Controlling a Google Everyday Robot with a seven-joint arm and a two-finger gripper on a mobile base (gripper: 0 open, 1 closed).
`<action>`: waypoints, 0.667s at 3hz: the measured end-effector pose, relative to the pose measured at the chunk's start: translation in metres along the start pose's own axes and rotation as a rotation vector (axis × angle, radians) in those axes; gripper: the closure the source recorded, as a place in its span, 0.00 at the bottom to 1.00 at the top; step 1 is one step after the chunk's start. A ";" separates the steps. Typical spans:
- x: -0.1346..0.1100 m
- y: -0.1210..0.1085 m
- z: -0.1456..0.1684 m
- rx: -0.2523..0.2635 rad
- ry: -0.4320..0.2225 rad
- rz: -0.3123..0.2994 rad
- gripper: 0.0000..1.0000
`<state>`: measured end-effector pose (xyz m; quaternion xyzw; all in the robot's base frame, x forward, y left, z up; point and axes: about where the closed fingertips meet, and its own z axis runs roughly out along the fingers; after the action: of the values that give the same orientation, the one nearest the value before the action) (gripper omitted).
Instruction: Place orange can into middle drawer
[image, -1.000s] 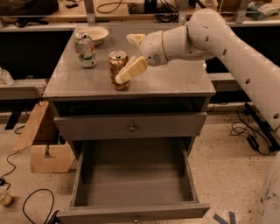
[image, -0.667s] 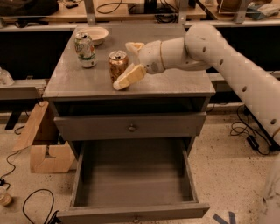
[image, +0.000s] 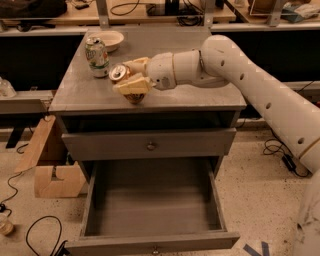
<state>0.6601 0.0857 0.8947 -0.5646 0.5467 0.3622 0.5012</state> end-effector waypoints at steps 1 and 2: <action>-0.006 0.005 0.008 -0.023 -0.014 -0.005 0.70; -0.008 0.008 0.010 -0.028 -0.010 0.001 0.93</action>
Offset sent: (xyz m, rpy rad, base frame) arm -0.0102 0.0088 0.0029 -0.0038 0.0175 0.0163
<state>0.6522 0.0984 0.8980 -0.5696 0.5394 0.3727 0.4957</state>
